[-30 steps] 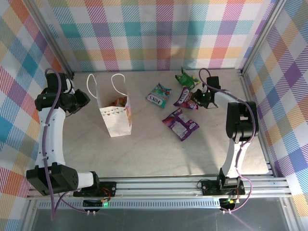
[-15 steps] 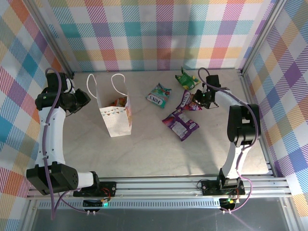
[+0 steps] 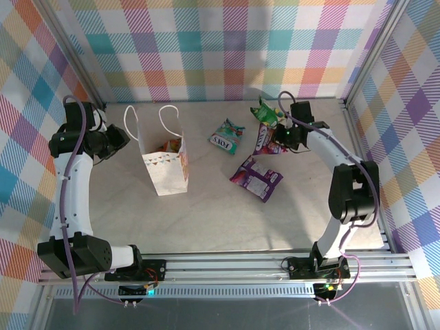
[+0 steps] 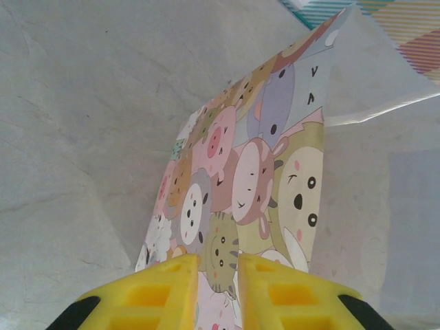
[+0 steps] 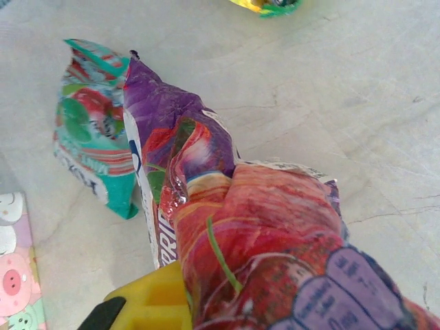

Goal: Place the snacks into the paper bag

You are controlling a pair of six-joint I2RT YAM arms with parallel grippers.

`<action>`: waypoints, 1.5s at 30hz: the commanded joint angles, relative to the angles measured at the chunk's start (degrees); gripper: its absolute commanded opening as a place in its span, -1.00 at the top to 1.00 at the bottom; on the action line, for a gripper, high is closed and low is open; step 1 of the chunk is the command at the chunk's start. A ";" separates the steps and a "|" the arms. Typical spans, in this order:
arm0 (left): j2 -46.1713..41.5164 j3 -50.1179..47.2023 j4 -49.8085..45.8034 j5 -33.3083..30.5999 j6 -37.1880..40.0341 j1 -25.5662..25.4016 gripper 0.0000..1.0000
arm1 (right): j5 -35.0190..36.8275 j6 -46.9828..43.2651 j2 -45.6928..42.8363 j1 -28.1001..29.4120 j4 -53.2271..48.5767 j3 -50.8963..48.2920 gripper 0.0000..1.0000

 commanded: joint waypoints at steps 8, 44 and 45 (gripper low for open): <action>-2.25 3.29 0.60 4.20 1.73 0.05 0.35 | 2.81 -2.91 -9.26 3.65 -3.71 3.17 0.79; 1.11 10.00 1.45 2.65 7.68 -0.13 0.63 | 2.47 -8.71 -13.44 27.27 -3.92 26.56 0.79; 1.03 10.00 1.45 2.64 7.33 -0.14 0.64 | 2.23 -8.83 -13.44 27.61 -3.62 26.93 0.79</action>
